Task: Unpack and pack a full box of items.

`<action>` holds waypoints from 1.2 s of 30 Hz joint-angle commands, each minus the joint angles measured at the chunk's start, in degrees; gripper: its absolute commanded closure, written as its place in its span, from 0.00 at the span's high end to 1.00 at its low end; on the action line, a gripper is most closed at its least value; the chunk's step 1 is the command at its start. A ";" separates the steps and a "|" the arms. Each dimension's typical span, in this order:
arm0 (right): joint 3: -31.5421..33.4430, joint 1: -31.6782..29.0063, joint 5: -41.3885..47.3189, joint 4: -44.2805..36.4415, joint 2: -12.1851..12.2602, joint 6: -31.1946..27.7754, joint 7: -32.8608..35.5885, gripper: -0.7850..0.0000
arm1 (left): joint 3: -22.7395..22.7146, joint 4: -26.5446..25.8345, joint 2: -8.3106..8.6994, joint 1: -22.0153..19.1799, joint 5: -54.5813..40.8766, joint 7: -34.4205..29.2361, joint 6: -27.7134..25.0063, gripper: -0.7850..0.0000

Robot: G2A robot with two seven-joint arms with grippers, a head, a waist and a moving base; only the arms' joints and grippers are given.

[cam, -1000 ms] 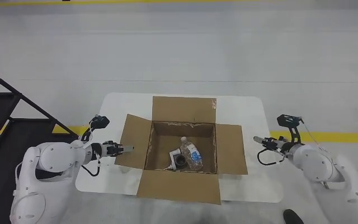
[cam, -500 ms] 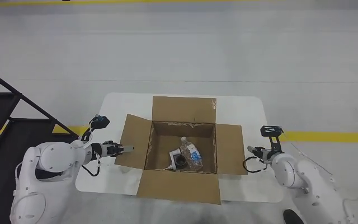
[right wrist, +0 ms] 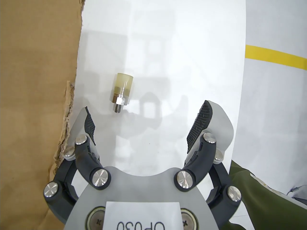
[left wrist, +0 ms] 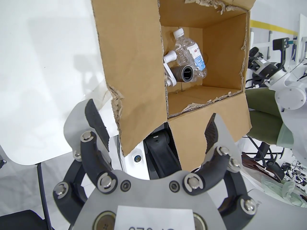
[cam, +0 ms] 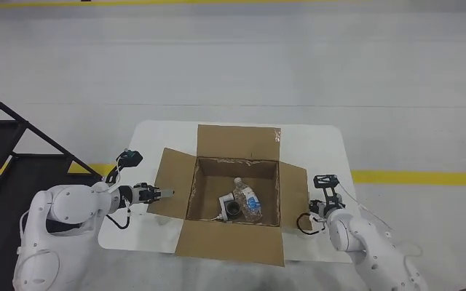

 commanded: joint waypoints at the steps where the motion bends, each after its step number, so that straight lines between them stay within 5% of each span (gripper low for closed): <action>1: -1.07 1.21 0.05 1.50 -0.53 0.16 -0.16 0.62 | 0.00 0.00 0.00 0.00 0.00 0.00 0.00 1.00; 5: -3.52 3.83 -0.34 4.75 -1.77 0.47 -0.58 0.53 | 0.00 0.00 0.00 0.00 0.00 0.00 0.00 1.00; 12: -7.29 8.29 -1.03 9.91 -3.97 0.76 -0.48 0.65 | 0.00 0.00 0.00 0.00 0.00 0.00 0.00 1.00; 21: -9.64 11.74 -1.15 14.91 -6.11 0.08 -0.42 0.59 | 0.00 0.00 0.00 0.00 0.00 0.00 0.00 1.00; 23: -9.73 12.08 -1.05 15.54 -6.43 -0.05 -0.46 0.49 | 0.00 0.00 0.00 0.00 0.00 0.00 0.00 1.00; 36: -9.88 12.85 -1.39 18.28 -8.04 -1.25 0.04 0.42 | 0.00 0.00 0.00 0.00 0.00 0.00 0.00 1.00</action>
